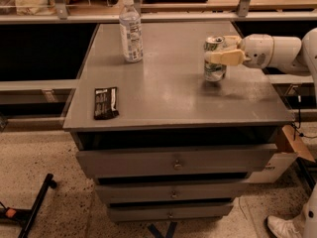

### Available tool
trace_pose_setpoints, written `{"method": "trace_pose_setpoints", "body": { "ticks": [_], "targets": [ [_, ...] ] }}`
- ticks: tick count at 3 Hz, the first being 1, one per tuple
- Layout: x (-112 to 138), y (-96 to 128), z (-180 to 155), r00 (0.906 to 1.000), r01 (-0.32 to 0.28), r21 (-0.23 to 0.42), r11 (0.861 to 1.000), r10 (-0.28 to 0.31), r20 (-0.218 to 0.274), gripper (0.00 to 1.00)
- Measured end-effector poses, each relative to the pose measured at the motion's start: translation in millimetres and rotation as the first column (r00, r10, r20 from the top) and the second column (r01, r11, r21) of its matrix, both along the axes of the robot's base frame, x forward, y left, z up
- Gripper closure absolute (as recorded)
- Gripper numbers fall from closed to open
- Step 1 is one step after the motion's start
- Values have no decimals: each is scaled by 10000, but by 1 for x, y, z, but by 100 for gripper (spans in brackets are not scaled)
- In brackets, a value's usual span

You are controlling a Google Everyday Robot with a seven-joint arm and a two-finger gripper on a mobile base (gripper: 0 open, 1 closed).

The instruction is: Place 7up can upright

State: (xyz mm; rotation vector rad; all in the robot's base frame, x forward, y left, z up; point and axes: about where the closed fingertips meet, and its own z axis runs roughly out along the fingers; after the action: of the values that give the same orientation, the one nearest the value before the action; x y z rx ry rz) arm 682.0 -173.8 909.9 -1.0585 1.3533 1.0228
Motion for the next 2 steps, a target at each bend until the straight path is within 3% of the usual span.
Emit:
{"method": "trace_pose_setpoints", "body": {
  "ticks": [2],
  "targets": [
    [-2, -18, -15, 9978, 373, 102, 9993, -378, 541, 12]
  ]
}}
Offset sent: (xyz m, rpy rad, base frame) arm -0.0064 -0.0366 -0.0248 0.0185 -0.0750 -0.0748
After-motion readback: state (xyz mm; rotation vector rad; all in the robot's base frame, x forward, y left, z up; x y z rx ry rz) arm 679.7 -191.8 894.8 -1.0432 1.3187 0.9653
